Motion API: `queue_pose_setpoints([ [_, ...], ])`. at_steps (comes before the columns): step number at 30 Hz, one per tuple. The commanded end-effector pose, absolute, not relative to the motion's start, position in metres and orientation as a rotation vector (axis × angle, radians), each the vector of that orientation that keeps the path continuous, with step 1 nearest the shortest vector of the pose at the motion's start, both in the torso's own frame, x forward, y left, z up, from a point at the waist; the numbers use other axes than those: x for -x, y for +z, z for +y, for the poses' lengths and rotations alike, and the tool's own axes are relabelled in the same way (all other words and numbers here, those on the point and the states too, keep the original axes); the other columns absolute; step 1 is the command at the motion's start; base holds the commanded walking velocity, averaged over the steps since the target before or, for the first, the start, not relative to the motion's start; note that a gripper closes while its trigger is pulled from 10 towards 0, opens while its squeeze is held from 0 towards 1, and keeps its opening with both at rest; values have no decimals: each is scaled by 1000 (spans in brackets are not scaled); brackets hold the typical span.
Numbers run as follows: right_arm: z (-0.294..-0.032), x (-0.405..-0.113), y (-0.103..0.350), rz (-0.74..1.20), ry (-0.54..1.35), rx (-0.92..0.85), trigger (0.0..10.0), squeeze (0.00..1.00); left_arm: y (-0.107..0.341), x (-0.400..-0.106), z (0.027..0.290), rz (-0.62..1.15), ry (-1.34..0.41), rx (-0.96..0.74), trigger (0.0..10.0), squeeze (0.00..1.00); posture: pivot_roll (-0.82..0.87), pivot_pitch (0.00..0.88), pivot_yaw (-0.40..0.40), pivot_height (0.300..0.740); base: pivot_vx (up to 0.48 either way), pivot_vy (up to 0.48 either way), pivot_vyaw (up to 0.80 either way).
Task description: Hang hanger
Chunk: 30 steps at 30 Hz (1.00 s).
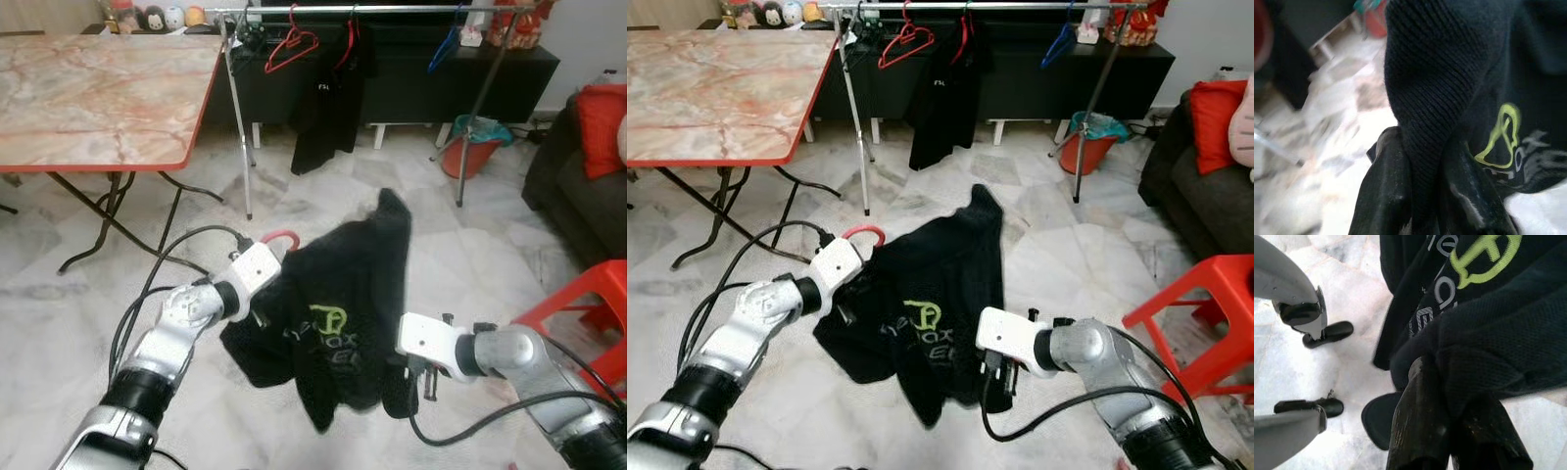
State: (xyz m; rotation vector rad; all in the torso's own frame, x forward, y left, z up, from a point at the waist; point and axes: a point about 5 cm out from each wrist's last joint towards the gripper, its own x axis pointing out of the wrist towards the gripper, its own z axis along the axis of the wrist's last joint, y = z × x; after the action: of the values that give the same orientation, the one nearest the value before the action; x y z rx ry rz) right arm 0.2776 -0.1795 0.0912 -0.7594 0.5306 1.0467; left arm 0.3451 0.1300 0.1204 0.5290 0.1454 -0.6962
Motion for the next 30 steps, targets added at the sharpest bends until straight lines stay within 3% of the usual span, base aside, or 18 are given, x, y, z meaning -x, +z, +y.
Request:
queue_pose_setpoints([
  [1,-174,-276,95,511,1065,754,0,0,126,-355,136,165,-573,-559,10000,0,6,59,-24,740,0,0,0],
  [6,-173,-276,96,507,1069,756,0,0,111,-358,145,285,-466,-642,10000,0,7,59,-23,740,0,0,0],
  [10,-179,-278,98,513,1056,781,0,0,105,-355,148,327,-507,-760,10000,0,4,60,-23,740,0,0,0],
  [15,-184,-279,102,524,1057,814,0,0,95,-351,169,433,-537,-925,10000,0,3,61,-19,740,0,0,0],
  [19,-185,-279,102,530,1055,829,0,0,90,-343,174,472,-640,-887,10000,0,2,62,-18,740,0,0,0],
  [20,-188,-280,101,537,1051,831,0,0,95,-333,169,404,-807,-769,10000,0,2,62,-18,740,0,0,0],
  [22,-193,-280,101,549,1046,841,0,0,102,-317,172,328,-987,-695,10000,0,0,63,-17,740,0,0,0],
  [24,-196,-280,101,554,1046,850,0,0,102,-307,183,362,-1059,-673,10000,0,0,63,-16,740,0,0,0],
  [30,-199,-279,101,567,1048,862,0,0,99,-301,215,468,-1040,-699,10000,0,6,63,-16,740,0,0,0],
])
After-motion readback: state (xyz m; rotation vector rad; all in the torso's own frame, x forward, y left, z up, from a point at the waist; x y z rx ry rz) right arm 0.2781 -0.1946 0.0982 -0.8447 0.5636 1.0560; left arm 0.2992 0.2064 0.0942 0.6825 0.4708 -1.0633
